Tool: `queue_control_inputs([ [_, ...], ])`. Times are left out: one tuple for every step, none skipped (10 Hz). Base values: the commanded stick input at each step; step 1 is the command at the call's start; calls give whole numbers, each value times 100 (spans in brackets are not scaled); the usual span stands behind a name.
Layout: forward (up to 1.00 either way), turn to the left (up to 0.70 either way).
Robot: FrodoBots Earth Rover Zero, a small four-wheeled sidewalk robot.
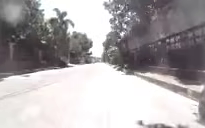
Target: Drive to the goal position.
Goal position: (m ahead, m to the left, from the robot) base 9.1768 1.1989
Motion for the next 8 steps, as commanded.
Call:
queue_control_inputs([
  [100, 0],
  [100, 0],
  [100, 0],
  [100, 0],
  [100, 0],
  [100, 0],
  [100, 0],
  [100, 0],
])
